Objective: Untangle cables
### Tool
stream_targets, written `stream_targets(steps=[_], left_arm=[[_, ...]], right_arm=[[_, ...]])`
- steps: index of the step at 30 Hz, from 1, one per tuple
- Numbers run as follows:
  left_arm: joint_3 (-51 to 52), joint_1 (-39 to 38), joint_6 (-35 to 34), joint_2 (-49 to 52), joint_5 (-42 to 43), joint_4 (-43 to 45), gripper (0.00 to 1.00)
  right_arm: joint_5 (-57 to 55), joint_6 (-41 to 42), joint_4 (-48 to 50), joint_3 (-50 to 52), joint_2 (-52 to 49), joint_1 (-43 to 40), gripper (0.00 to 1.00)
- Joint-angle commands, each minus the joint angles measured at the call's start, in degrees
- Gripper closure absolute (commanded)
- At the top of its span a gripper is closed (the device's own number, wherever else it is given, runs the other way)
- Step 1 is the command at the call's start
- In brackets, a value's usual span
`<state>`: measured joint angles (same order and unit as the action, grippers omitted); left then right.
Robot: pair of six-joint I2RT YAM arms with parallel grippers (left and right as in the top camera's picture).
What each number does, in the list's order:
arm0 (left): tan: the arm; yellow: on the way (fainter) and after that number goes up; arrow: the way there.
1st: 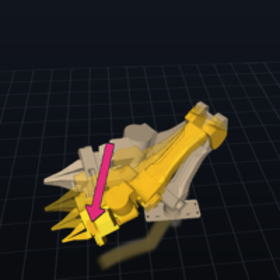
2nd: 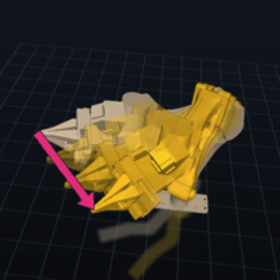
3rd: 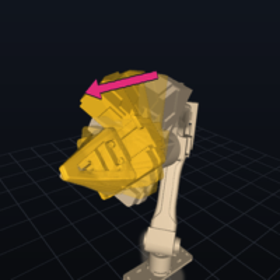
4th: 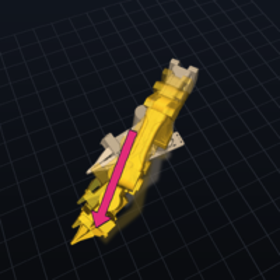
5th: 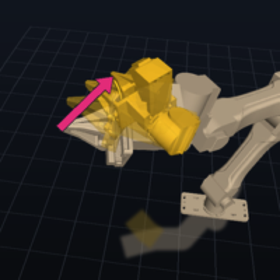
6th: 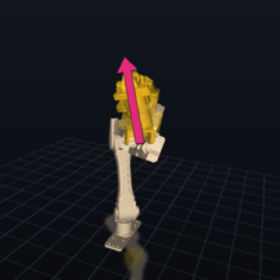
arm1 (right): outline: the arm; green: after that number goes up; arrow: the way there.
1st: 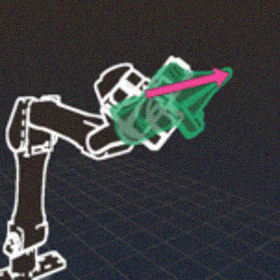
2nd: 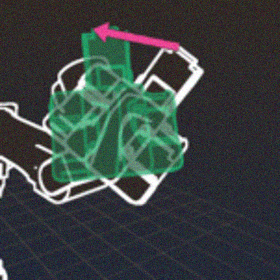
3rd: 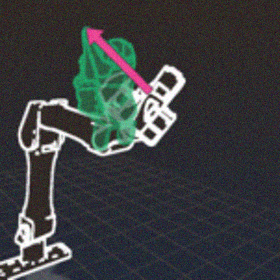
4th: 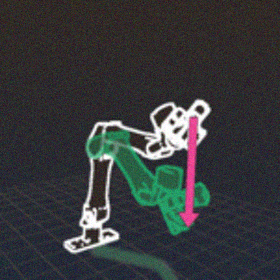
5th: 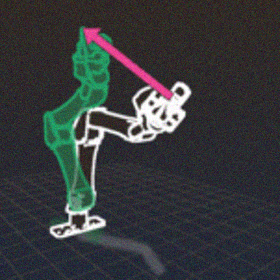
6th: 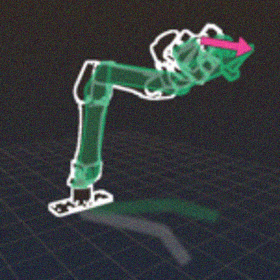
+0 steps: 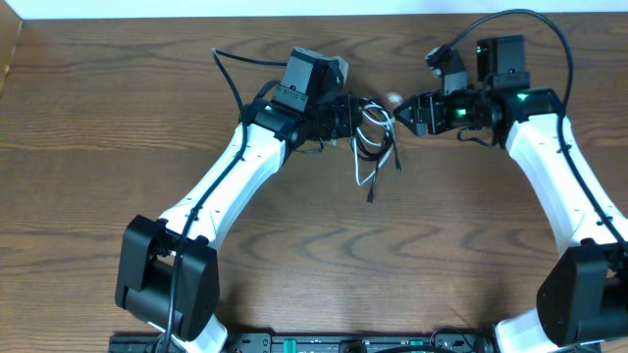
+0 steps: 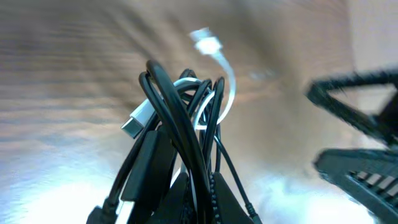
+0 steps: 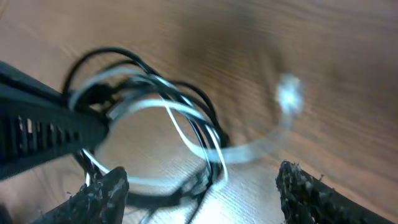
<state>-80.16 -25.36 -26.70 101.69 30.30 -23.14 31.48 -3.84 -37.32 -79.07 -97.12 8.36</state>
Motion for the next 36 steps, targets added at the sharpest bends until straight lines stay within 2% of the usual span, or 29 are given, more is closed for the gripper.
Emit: stream_targets(steps=[1,6,11,17,19,20,21,22,23,25,30,36], left_arm=[[-0.33,1.75,2.73,-0.24,10.12,-0.20,0.93],[-0.33,3.98,2.71,-0.24,18.51,-0.17,0.92],[-0.33,5.92,2.69,-0.24,26.08,-0.17,0.93],[-0.33,6.38,2.43,-0.35,30.71,-0.22,0.92],[-0.33,6.38,2.45,-0.68,31.21,-0.39,0.93],[-0.33,6.38,2.45,-0.94,31.21,-0.42,0.92],[-0.33,6.38,2.47,-1.25,31.15,-0.42,0.92],[-0.33,6.47,2.47,-1.60,30.45,-0.42,0.93],[-0.33,6.73,2.47,-2.12,28.70,-0.66,0.92],[-0.33,7.41,2.49,-3.30,23.23,-1.88,0.93],[-0.33,8.44,2.95,-7.30,9.40,-4.28,0.93],[-0.33,8.31,2.95,-13.20,0.76,-4.24,0.92]], right_arm=[[2.16,-8.07,0.07,-0.33,-0.02,2.32,0.27],[2.08,-12.55,-0.22,-0.33,-0.15,4.74,0.27],[0.20,-12.50,-0.13,-0.33,-1.51,5.20,0.29],[-1.22,-10.97,2.47,-0.33,-5.40,5.14,0.31],[-1.60,-9.38,3.87,-0.33,-7.21,5.11,0.37],[-3.48,-7.63,4.83,-0.33,-8.17,5.03,0.47],[-7.17,-4.46,5.75,-0.33,-9.01,4.81,0.52],[-12.22,0.42,6.56,-0.33,-9.73,4.37,0.53],[-16.94,5.46,6.95,-0.33,-10.27,3.72,0.50],[-20.70,10.73,6.91,-0.33,-10.86,2.01,0.48],[-20.48,13.86,4.07,-0.28,-11.74,-2.32,0.49],[-20.63,18.25,0.24,0.50,-13.64,-6.45,0.49]])
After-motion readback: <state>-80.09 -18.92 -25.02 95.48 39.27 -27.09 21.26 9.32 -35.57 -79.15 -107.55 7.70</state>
